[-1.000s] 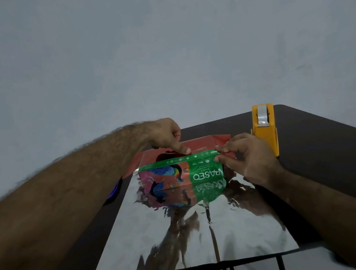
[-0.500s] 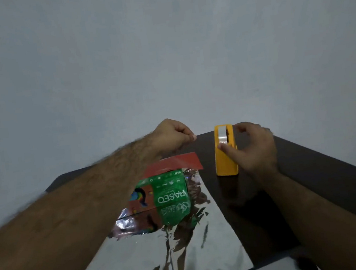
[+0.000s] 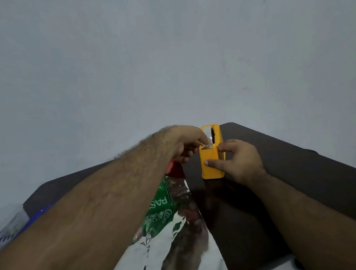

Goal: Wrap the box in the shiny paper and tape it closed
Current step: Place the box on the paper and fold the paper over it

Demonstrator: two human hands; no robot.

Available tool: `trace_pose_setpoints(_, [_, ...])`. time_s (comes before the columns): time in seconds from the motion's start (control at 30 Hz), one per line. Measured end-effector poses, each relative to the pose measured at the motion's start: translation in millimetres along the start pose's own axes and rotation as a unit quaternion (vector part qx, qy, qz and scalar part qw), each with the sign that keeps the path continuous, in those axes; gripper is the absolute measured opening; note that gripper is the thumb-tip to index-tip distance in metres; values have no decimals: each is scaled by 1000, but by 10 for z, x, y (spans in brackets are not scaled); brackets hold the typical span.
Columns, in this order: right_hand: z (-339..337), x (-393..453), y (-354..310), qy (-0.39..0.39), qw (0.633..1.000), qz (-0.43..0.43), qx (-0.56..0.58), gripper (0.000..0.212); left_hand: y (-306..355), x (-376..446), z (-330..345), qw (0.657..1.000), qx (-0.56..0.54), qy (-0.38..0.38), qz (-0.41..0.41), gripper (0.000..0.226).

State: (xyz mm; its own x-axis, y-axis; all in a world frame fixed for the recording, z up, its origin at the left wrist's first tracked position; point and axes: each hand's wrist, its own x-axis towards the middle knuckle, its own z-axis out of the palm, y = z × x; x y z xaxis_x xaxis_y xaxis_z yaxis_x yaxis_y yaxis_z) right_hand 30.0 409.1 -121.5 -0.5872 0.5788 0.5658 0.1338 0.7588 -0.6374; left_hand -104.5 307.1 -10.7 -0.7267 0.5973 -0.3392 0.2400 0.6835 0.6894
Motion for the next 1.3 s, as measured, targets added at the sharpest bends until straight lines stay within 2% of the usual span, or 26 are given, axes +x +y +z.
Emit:
trace_pose_setpoints(0.1, [16, 21, 30, -4, 1000, 4, 8, 64, 18, 5, 8, 1000, -2, 4, -24, 27])
trace_pose_setpoints(0.37, [5, -10, 6, -13, 999, 31, 0, 72, 200, -268, -30, 999, -4, 10, -35, 16])
trace_pose_setpoints(0.57, [-25, -29, -35, -28, 999, 37, -18, 83, 125, -426, -53, 999, 24, -3, -34, 27])
trace_pose_setpoints(0.67, [-29, -29, -35, -31, 999, 34, -17, 96, -5, -472, 4, 999, 23, 15, -35, 31])
trace_pose_setpoints(0.87, [-21, -31, 7, -44, 998, 38, -12, 101, -160, -490, 183, 998, -27, 58, -24, 28])
trace_pose_setpoints(1.0, [-12, -28, 60, -46, 997, 53, 29, 97, -179, -499, 239, 994, -25, 105, 8, 23])
trace_pose_setpoints(1.17, [-60, -42, 20, -68, 995, 53, 47, 76, -141, -515, 254, 992, -9, 124, 17, 15])
trace_pose_setpoints(1.3, [-52, -19, 55, -82, 994, 51, 51, 79, -150, -592, 269, 996, 26, 85, 19, 23])
